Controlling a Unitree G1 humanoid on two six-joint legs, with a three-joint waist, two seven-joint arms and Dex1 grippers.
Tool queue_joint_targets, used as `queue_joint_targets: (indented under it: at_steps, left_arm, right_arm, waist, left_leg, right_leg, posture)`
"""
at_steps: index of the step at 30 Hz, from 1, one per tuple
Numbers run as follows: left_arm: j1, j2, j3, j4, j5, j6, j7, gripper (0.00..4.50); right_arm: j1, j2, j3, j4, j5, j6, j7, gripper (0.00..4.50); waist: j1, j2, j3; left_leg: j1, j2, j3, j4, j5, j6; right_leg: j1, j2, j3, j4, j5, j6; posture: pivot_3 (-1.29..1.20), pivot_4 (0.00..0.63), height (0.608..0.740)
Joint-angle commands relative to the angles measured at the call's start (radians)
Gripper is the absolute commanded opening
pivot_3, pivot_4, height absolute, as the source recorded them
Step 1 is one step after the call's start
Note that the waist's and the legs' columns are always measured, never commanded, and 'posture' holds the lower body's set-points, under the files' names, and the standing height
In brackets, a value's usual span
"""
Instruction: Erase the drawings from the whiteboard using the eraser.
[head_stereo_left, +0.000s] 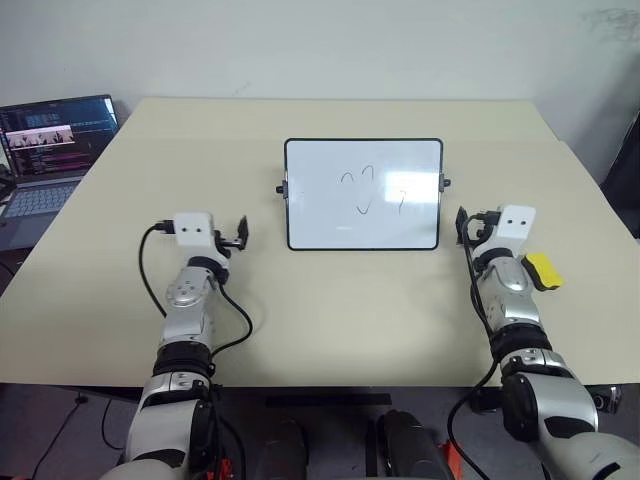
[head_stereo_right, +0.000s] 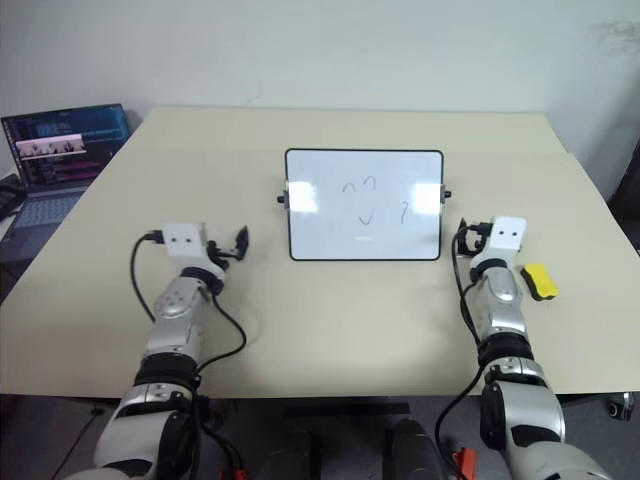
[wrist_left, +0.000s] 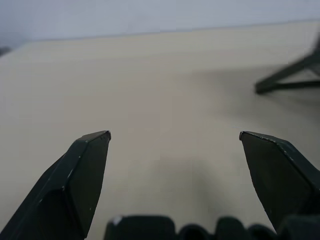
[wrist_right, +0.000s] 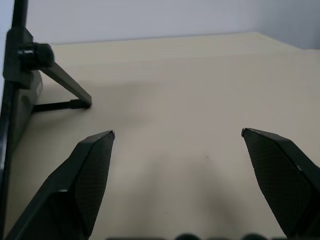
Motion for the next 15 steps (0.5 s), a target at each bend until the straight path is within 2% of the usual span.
queue_joint_targets:
  at_steps: [1, 9, 15]
  left_arm:
    - [-0.047, -0.011, -0.015, 0.01, 0.002, -0.003, -0.021, 4.5]
    - [-0.082, -0.024, -0.011, 0.079, 0.009, -0.056, 0.003, 4.5]
    - [-0.072, -0.003, 0.014, 0.043, -0.016, -0.079, -0.006, 4.5]
  right_arm:
    - [0.001, -0.017, -0.017, -0.073, 0.012, -0.001, -0.012, 4.46]
    - [0.08, -0.012, -0.012, -0.237, 0.045, 0.084, 0.001, 4.46]
    - [0.1, -0.044, -0.02, -0.33, 0.077, 0.179, 0.057, 4.46]
  waist:
    - [-0.002, 0.0, 0.0]
    - [-0.003, 0.0, 0.0]
    - [0.0, 0.0, 0.0]
  left_leg:
    - [0.0, 0.0, 0.0, 0.0, 0.0, 0.0]
    - [0.0, 0.0, 0.0, 0.0, 0.0, 0.0]
    - [0.0, 0.0, 0.0, 0.0, 0.0, 0.0]
  right_leg:
    - [0.0, 0.0, 0.0, 0.0, 0.0, 0.0]
    - [0.0, 0.0, 0.0, 0.0, 0.0, 0.0]
    - [0.0, 0.0, 0.0, 0.0, 0.0, 0.0]
  posture:
    - [0.0, 0.15, 0.74]
    - [0.0, 0.15, 0.74]
    - [0.0, 0.15, 0.74]
